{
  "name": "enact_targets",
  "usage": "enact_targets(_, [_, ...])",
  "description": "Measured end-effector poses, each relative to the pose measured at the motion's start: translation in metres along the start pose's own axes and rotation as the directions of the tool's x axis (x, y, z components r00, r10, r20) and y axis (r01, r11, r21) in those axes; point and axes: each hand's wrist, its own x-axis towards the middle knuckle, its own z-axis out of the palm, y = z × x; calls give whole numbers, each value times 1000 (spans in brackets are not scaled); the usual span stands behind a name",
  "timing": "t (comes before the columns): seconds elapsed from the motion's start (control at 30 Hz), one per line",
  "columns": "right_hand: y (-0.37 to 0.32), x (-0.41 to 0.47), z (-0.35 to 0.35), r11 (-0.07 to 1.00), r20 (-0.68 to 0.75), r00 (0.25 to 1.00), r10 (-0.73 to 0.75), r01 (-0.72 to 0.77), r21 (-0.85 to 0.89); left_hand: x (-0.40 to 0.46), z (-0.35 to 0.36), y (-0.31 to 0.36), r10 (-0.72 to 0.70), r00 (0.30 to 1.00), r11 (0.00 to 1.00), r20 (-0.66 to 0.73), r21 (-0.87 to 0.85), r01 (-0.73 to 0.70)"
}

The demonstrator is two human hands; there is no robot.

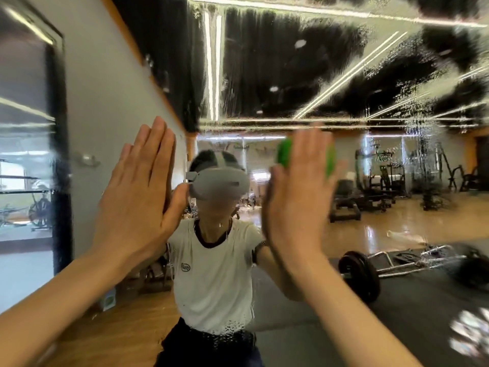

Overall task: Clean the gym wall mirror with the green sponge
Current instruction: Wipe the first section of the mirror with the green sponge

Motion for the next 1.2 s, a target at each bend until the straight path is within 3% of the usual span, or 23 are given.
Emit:
enact_targets(0.1, [-36,-19,7,907,119,901,-417,405,111,1,0,-1,-1,1000,1000,-6,7,1])
enact_targets(0.17, [-10,-11,0,849,169,832,-528,523,78,1,0,-1,-1,1000,1000,-5,11,1])
enact_targets(0.23, [33,-6,-9,907,170,891,-421,419,46,1,0,0,0,1000,1000,-4,12,0])
enact_targets(0.3, [68,-5,-19,993,122,985,-119,116,31,0,1,0,-4,1000,1000,-14,10,4])
enact_targets(0.37, [60,-11,-17,993,47,992,117,-117,0,0,1,2,-6,1000,1000,-29,6,6])
enact_targets(0.4, [43,-16,-12,989,32,989,144,-143,-36,0,1,3,-4,999,1000,-33,2,4])
enact_targets(0.43, [21,-24,-7,995,38,995,91,-89,-47,0,1,3,-5,999,1000,-37,-4,4])
enact_targets(0.5, [-20,-41,3,986,90,982,-169,167,28,1,1,3,-6,999,1000,-41,-11,5])
enact_targets(0.57, [-26,-47,-1,914,172,898,-405,391,109,1,0,4,0,999,1000,-42,-8,-1])
enact_targets(0.63, [4,-39,-10,866,210,841,-499,492,87,0,0,4,0,999,1000,-44,-9,-1])
enact_targets(0.7, [49,-38,-22,931,234,902,-362,362,44,0,-1,3,1,999,1000,-43,-7,-1])
enact_targets(0.77, [83,-41,-32,998,183,981,-62,61,10,0,0,3,1,999,1000,-47,3,-1])
enact_targets(0.83, [71,-48,-30,988,90,984,155,-154,-16,0,0,3,4,998,1000,-56,5,-4])
enact_targets(0.9, [32,-58,-19,993,73,991,108,-105,-53,0,0,3,3,998,1000,-59,-3,-3])
enact_targets(0.97, [-3,-75,-12,979,151,968,-200,204,-11,0,0,2,0,998,1000,-59,-18,-1])
enact_targets(1.03, [2,-81,-16,863,243,830,-503,497,89,0,0,3,-5,999,1000,-53,-18,4])
enact_targets(1.07, [18,-76,-20,823,254,785,-565,557,112,0,0,3,-4,999,1000,-50,-14,3])
enact_targets(1.1, [36,-72,-24,828,254,790,-558,550,110,0,0,3,-2,999,1000,-47,-7,2])
enact_targets(1.13, [54,-69,-28,882,247,848,-469,464,84,1,-1,3,0,999,1000,-44,1,0])
enact_targets(1.2, [85,-66,-36,992,184,974,-129,127,21,1,-1,3,4,999,1000,-45,13,-3])
